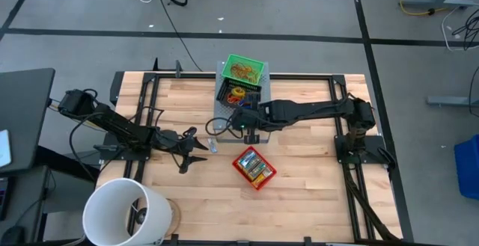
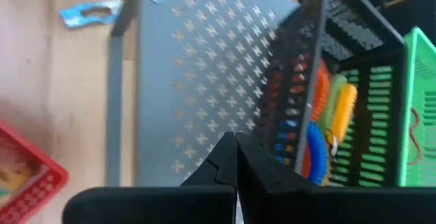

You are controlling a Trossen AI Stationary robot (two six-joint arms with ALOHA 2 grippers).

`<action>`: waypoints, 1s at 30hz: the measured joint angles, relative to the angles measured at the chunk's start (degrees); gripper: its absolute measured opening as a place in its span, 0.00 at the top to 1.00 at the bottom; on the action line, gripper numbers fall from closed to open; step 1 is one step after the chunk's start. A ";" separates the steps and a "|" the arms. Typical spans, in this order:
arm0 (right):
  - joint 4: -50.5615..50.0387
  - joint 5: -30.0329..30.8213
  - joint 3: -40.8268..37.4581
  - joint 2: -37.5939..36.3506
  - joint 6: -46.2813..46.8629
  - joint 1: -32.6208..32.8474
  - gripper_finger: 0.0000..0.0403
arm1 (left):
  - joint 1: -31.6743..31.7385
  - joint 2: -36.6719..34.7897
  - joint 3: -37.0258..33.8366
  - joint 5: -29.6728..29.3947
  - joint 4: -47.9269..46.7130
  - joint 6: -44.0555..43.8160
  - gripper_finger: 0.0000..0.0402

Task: Pick & Place Office Desk Supplies
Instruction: Adjust the black basket on the shelf

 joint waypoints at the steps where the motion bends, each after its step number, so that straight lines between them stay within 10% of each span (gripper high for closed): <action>1: -0.05 0.57 -0.09 0.00 0.12 -0.11 1.00 | 0.00 0.00 0.00 0.00 0.00 0.02 0.52; 30: -1.77 13.98 -5.73 0.07 9.16 -0.15 1.00 | 0.00 0.00 0.00 0.02 0.15 0.15 0.52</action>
